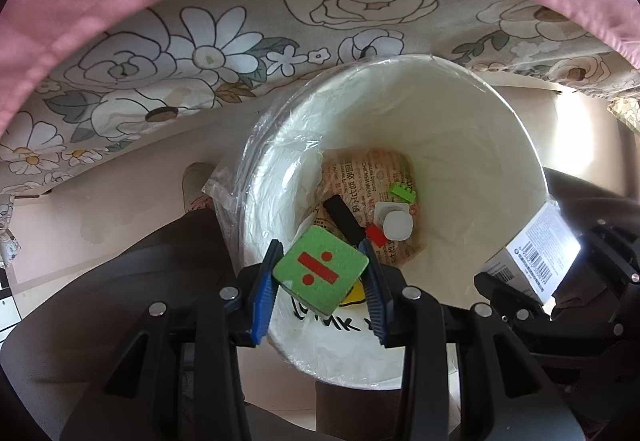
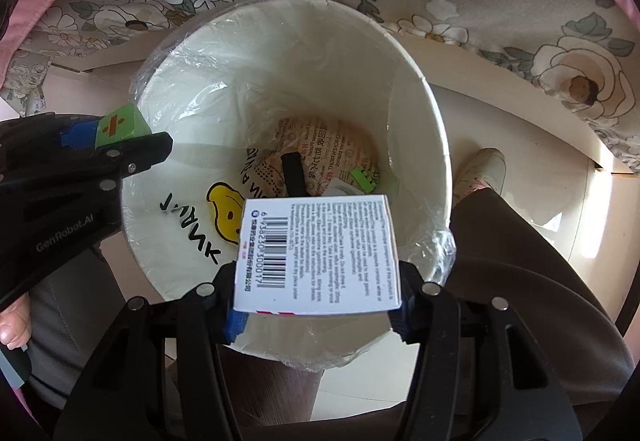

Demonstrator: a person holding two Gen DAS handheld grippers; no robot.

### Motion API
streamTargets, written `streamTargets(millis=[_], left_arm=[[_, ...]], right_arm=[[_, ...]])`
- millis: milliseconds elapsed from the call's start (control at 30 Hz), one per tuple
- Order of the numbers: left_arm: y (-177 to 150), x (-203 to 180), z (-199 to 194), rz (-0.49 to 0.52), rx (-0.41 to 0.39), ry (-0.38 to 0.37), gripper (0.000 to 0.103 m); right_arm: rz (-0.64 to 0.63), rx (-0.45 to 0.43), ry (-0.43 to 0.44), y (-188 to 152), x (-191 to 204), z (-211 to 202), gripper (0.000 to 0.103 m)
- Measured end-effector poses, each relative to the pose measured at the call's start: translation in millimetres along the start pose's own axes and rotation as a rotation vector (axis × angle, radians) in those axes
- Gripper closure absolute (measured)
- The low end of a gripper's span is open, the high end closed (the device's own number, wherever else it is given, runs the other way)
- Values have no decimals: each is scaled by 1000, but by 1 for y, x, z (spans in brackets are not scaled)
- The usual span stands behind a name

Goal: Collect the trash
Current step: 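Open left tool to drop the green cube while right tool drops the carton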

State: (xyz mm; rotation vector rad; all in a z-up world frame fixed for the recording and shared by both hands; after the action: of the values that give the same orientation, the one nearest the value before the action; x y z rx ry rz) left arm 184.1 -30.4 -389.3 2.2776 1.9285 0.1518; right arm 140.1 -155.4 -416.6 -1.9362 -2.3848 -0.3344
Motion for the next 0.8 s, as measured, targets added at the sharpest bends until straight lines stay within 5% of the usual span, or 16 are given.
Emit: streamTargets(millis=[367, 500, 800], left_arm=[[-1, -5, 27, 0, 42, 10, 61], [-3, -10, 32, -2, 56, 7, 47], [-2, -11, 31, 11, 41, 12, 44]], right_arm=[[-15, 59, -6, -1, 0, 30, 46], [-49, 55, -32, 2, 7, 36, 42], [-52, 27, -37, 5, 8, 28, 40]])
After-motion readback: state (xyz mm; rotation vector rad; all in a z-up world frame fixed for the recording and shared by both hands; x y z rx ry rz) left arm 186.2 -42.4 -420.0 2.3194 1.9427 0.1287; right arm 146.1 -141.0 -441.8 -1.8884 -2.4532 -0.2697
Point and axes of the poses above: each gripper's, at about its wrist camera, not at the fingertips, and z roughly the way its jaws point, x to its left, y to its top, the point moved 5 cm from there along z, roughly the way its jaws point, and after that the axes turned 11 degrees about -x, right-handed, at the moved point
